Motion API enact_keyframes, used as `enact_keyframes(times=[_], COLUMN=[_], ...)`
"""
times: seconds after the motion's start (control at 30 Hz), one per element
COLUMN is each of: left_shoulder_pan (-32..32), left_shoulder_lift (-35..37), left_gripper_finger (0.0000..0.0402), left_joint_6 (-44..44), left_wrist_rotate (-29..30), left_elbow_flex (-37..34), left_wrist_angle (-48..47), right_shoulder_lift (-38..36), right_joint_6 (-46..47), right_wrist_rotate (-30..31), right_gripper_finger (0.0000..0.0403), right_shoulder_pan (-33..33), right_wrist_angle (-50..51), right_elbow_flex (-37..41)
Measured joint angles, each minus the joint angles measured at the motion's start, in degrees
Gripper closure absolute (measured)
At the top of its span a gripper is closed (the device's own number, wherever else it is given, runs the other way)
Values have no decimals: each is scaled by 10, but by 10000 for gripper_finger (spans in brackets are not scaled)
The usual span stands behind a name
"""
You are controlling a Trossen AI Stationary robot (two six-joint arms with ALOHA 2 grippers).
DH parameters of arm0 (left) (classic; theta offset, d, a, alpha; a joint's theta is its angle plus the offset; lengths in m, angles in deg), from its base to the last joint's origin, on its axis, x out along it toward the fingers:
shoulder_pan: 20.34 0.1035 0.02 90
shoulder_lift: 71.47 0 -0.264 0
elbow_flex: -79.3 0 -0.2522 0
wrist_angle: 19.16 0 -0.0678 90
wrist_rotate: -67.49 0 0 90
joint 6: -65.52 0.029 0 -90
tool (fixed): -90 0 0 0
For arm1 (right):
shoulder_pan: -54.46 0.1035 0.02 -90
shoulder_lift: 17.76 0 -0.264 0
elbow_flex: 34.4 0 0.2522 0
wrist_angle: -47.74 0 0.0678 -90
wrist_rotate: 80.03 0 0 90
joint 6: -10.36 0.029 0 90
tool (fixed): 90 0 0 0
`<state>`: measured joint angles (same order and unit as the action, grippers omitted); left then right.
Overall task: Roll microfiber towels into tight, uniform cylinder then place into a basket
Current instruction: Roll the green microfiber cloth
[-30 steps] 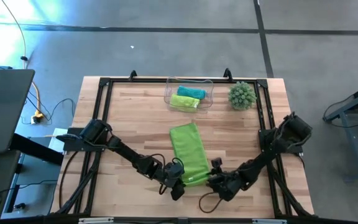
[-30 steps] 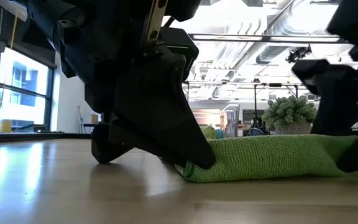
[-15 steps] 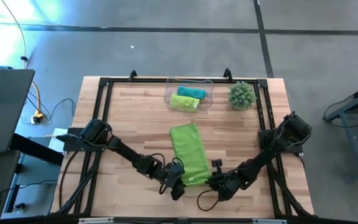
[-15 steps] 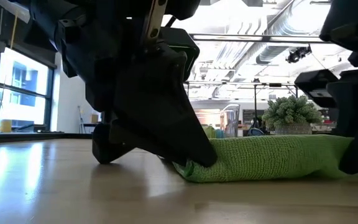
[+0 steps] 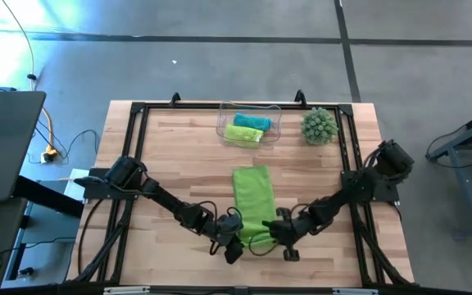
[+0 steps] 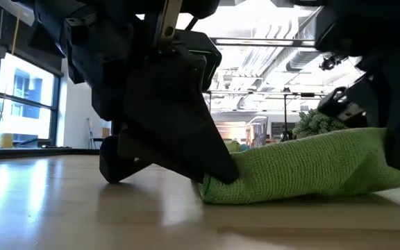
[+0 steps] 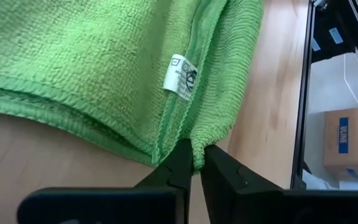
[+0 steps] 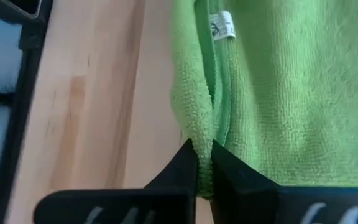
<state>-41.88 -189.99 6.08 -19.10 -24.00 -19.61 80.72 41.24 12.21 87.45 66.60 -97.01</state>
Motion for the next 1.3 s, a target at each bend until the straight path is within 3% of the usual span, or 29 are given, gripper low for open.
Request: enact_keyframes(times=[0.13, 0.33, 0.5, 0.7, 0.87, 1.1, 1.3], left_shoulder_pan=[0, 0, 0, 0, 1, 21, 17], left_shoulder_lift=[0, 1, 1, 1, 8, 71, 113], left_gripper_finger=[384, 384, 385, 383, 356, 310, 304], left_joint_6=[-8, -38, -57, -65, -30, 103, 327], left_wrist_rotate=[0, 13, 19, 22, 12, -12, 23], left_elbow_flex=[0, 0, 0, 1, 1, 1, 2], left_wrist_angle=[1, 7, 12, 13, 1, -106, -58], right_shoulder_lift=[-4, -3, -8, -8, -8, -7, -7], right_joint_6=[39, 154, 261, 256, 245, 237, 235], right_wrist_rotate=[-64, -163, -161, -143, -120, -108, -108], right_gripper_finger=[401, 402, 402, 402, 393, 388, 388], right_shoulder_pan=[-33, -72, -93, -93, -93, -94, -99], right_wrist_angle=[-53, -315, -420, -405, -345, -225, -190], right_elbow_flex=[40, 168, 238, 240, 222, 181, 164])
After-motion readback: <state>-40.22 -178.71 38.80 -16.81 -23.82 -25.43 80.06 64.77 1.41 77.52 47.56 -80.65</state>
